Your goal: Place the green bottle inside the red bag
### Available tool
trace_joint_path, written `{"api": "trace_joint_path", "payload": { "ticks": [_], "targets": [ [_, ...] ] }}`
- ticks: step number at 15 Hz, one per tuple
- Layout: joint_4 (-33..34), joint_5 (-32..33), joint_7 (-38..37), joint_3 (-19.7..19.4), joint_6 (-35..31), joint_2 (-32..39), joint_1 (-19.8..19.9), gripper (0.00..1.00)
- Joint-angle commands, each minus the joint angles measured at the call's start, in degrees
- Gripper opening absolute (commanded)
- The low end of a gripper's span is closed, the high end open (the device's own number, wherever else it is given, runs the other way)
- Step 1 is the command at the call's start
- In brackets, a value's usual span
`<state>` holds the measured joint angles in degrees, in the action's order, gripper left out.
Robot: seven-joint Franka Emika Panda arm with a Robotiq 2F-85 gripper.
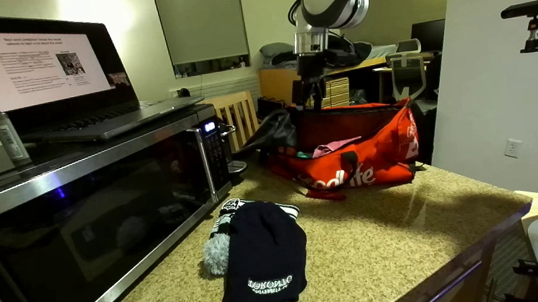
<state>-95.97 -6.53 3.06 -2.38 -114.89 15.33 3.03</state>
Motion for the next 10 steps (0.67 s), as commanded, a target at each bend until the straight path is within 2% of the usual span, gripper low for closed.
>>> {"api": "trace_joint_path", "payload": {
  "ticks": [1, 5, 6, 10],
  "targets": [
    [-4.66, -0.26, 6.82, 0.80, 0.22, -4.84, 0.84, 1.00],
    [-6.06, -1.05, 10.19, 1.20, 0.54, -6.50, 0.44, 1.00],
    [-3.00, -0.01, 7.46, 0.79, 0.63, -3.87, 0.19, 1.00],
    [-3.76, -0.03, 7.91, 1.01, 0.64, -4.57, 0.08, 1.00]
  ]
}}
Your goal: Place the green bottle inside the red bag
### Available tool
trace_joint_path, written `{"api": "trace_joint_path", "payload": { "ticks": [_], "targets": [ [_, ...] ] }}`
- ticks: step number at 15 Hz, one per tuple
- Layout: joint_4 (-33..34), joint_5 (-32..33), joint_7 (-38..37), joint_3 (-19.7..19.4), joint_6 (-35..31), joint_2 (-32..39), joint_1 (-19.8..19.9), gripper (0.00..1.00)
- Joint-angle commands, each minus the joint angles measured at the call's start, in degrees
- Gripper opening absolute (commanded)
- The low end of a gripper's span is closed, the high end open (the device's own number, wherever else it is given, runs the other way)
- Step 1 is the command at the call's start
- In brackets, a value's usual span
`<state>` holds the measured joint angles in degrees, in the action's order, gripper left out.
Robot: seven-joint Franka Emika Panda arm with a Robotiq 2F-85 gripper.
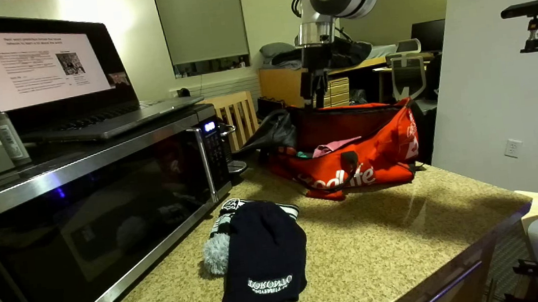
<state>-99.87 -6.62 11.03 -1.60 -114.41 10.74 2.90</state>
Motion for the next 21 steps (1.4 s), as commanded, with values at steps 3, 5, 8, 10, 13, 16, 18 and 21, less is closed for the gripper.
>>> {"api": "trace_joint_path", "payload": {
  "ticks": [3, 5, 8, 10, 13, 16, 18, 21],
  "targets": [
    [-0.26, 0.29, -0.40, 0.32, 0.51, 0.23, 0.02, 1.00],
    [-0.16, 0.09, 0.24, 1.05, 1.02, 1.04, -0.61, 1.00],
    [0.35, -0.39, 0.76, 2.29, 2.58, 1.88, -1.27, 1.00],
    [0.46, -0.66, 1.45, 3.02, 4.54, 1.76, -1.62, 1.00],
    [0.89, 0.03, 0.78, 3.52, 8.68, 1.39, -2.31, 1.00],
    [1.56, 0.76, 0.13, 3.65, 13.02, 1.34, -2.83, 1.00],
    [1.57, 1.16, 0.01, 3.75, 14.81, 1.00, -3.08, 1.00],
    [0.98, 1.98, -0.17, 3.73, 14.99, -0.03, -3.53, 1.00]
  ]
}}
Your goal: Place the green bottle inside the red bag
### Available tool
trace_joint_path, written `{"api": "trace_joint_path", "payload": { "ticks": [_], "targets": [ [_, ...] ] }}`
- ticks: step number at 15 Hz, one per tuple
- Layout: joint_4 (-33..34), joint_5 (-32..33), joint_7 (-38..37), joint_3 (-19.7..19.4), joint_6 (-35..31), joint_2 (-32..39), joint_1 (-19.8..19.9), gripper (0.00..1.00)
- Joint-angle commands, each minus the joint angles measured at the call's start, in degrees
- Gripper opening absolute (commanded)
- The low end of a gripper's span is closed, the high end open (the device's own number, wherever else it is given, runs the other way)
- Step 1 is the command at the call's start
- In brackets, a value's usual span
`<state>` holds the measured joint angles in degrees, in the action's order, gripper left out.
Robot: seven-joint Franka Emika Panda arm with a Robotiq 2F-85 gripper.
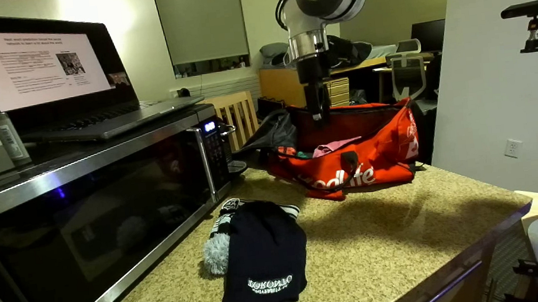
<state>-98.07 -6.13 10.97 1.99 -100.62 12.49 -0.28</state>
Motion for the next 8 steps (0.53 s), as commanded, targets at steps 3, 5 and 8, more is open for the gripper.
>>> {"api": "trace_joint_path", "payload": {
  "ticks": [3, 5, 8],
  "targets": [
    [-1.46, 2.17, -0.04, 0.23, 0.60, -3.16, -0.61, 1.00],
    [-1.75, 2.39, 0.46, 0.35, 0.62, -4.15, -0.78, 1.00],
    [-1.70, 2.25, 0.97, 0.52, 1.00, -5.38, -0.99, 1.00]
  ]
}}
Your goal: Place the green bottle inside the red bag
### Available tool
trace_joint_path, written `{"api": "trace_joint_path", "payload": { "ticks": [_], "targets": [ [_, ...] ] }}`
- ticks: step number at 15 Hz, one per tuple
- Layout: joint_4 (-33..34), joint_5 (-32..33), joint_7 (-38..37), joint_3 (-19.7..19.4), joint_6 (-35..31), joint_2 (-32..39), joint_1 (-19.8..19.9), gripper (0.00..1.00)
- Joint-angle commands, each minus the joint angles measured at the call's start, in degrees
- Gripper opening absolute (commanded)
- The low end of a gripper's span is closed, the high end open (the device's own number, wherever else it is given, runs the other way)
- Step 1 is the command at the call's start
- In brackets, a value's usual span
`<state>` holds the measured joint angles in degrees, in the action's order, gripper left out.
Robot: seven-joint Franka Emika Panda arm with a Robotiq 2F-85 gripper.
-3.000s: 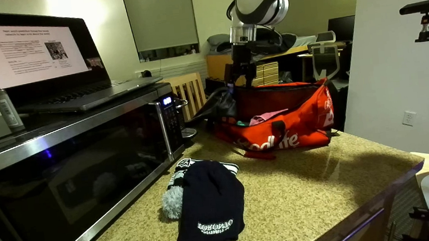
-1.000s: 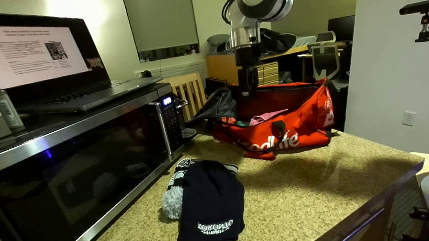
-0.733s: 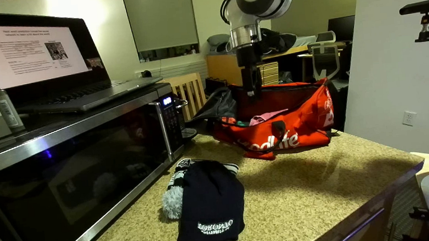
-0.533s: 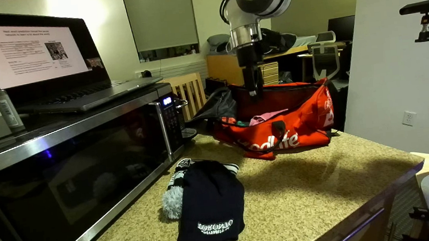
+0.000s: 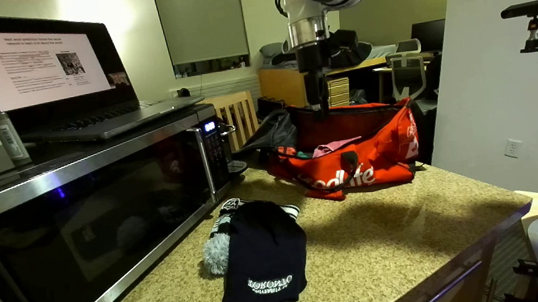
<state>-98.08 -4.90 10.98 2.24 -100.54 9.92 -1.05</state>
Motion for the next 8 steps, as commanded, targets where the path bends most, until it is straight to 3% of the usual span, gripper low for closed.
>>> {"api": "trace_joint_path", "payload": {
  "ticks": [1, 8],
  "targets": [
    [-1.67, 0.95, 1.28, 0.38, 1.01, -3.17, -0.26, 1.00],
    [-0.04, -0.31, 0.00, 0.99, 2.01, -3.82, -0.96, 1.00]
  ]
}}
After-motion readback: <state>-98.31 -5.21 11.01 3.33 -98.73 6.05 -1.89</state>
